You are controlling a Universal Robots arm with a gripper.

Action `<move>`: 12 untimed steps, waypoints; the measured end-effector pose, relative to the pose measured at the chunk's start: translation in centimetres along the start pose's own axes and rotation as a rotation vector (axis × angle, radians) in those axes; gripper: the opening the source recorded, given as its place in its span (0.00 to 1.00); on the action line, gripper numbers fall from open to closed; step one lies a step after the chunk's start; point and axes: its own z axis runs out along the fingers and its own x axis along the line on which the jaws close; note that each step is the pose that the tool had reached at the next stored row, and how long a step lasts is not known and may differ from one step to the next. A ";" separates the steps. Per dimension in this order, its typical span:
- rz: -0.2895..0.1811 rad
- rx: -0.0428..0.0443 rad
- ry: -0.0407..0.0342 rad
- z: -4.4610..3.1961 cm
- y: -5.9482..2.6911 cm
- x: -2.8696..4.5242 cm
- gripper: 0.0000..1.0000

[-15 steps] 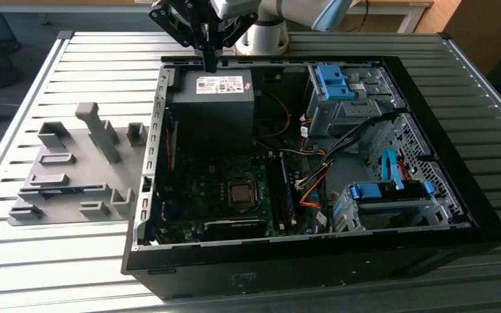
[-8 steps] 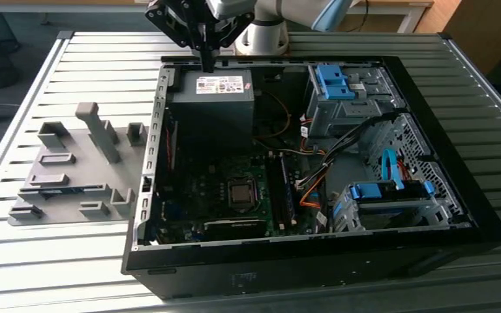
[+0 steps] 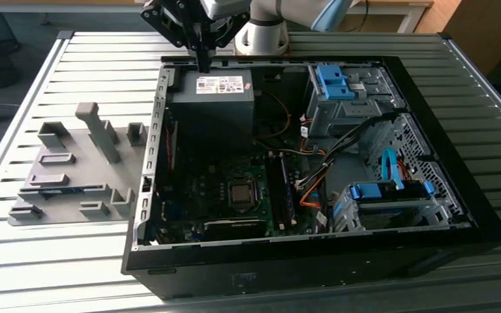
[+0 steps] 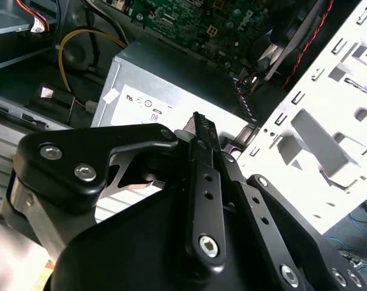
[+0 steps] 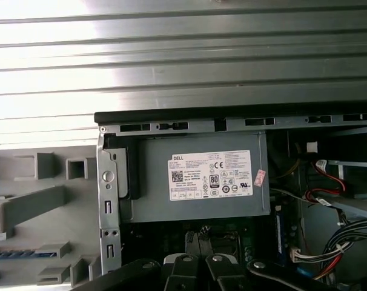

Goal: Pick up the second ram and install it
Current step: 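Reach for the second ram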

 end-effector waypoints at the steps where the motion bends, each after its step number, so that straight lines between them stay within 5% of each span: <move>1: 0.000 0.0000 0.0000 0.00 -0.01 0.07 0.11; 12: 0.000 0.0000 0.0000 0.00 -0.06 0.81 0.11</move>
